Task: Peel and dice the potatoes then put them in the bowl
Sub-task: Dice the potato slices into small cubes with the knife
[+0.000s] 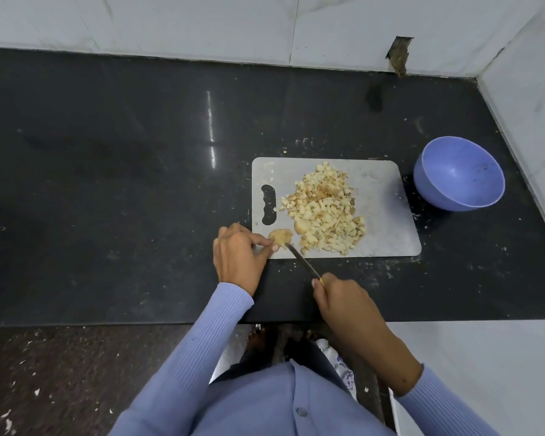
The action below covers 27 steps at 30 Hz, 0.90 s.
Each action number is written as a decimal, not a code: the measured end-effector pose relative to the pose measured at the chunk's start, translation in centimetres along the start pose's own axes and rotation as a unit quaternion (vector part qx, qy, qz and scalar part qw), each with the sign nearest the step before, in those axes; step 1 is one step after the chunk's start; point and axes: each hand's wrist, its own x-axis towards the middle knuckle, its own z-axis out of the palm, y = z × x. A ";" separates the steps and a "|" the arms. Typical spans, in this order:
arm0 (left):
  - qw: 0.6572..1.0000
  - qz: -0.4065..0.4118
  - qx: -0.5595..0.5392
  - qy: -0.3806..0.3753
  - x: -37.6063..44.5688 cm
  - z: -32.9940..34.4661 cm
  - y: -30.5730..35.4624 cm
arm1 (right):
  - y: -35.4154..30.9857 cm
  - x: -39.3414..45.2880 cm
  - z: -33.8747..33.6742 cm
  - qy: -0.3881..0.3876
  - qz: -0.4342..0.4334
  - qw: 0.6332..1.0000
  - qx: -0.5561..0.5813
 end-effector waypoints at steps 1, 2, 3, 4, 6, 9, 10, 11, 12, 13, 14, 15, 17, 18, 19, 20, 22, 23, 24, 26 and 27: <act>1.000 0.002 -0.001 0.009 -0.2 0.0 -0.2 | -0.2 0.3 -0.2 0.010 -0.004 1.000 0.012; 1.000 0.000 -0.002 0.020 -0.4 0.1 -0.3 | -0.4 0.6 -0.2 0.018 -0.009 1.000 0.018; 0.999 -0.003 -0.002 0.032 -0.6 0.1 -0.4 | -0.7 1.0 -0.2 0.021 -0.015 1.000 0.017; 0.999 -0.006 -0.002 0.043 -0.8 0.1 -0.5 | -1.0 1.3 -0.1 0.022 -0.021 0.999 0.012; 0.998 -0.006 0.004 0.057 -1.0 0.2 -0.5 | -1.6 1.9 0.2 0.021 -0.033 0.999 0.009; 0.998 -0.021 -0.004 0.054 -0.7 0.2 -0.5 | -2.2 2.7 0.6 0.016 -0.035 0.999 0.000; 0.998 -0.027 -0.009 0.048 -0.6 0.2 -0.5 | -2.3 2.9 0.8 0.015 -0.033 0.999 -0.008; 0.999 -0.028 -0.012 0.044 -0.5 0.3 -0.5 | -2.4 2.9 1.0 0.015 -0.030 0.999 -0.015; 0.999 -0.028 -0.015 0.041 -0.4 0.4 -0.5 | -2.5 3.0 1.2 0.015 -0.028 0.999 -0.022; 0.999 -0.026 -0.017 0.038 -0.3 0.4 -0.5 | -2.6 3.0 1.4 0.015 -0.027 0.999 -0.031; 0.999 -0.025 -0.019 0.035 -0.1 0.5 -0.5 | -2.7 3.0 1.5 0.012 -0.026 0.999 -0.040; 0.999 -0.023 -0.021 0.030 0.0 0.6 -0.5 | -2.8 3.0 1.6 0.010 -0.024 0.999 -0.047; 0.999 -0.023 -0.023 0.019 0.3 0.7 -0.4 | -2.8 3.0 1.8 0.004 -0.021 0.998 -0.057; 0.999 -0.026 -0.023 0.012 0.3 0.7 -0.3 | -2.7 2.9 1.9 0.002 -0.021 0.998 -0.062; 0.999 -0.027 -0.022 0.008 0.4 0.7 -0.3 | -2.6 2.8 1.9 0.001 -0.022 0.998 -0.065; 0.999 -0.027 -0.020 0.005 0.4 0.7 -0.3 | -2.4 2.6 2.0 -0.001 -0.022 0.997 -0.068; 1.000 -0.020 -0.015 0.005 0.3 0.7 -0.3 | -1.8 2.1 2.0 -0.007 -0.019 0.997 -0.077; 1.000 -0.015 -0.012 0.005 0.3 0.7 -0.3 | -1.5 1.7 2.0 -0.010 -0.016 0.997 -0.081; 1.000 -0.010 -0.010 0.003 0.3 0.6 -0.2 | -1.1 1.2 2.0 -0.011 -0.013 0.996 -0.085; 1.000 0.000 -0.008 -0.002 0.2 0.5 -0.1 | -0.4 0.6 1.9 -0.017 -0.010 0.996 -0.085; 1.000 0.013 -0.006 0.002 0.1 0.5 -0.2 | 0.0 0.3 1.8 -0.019 -0.011 0.996 -0.081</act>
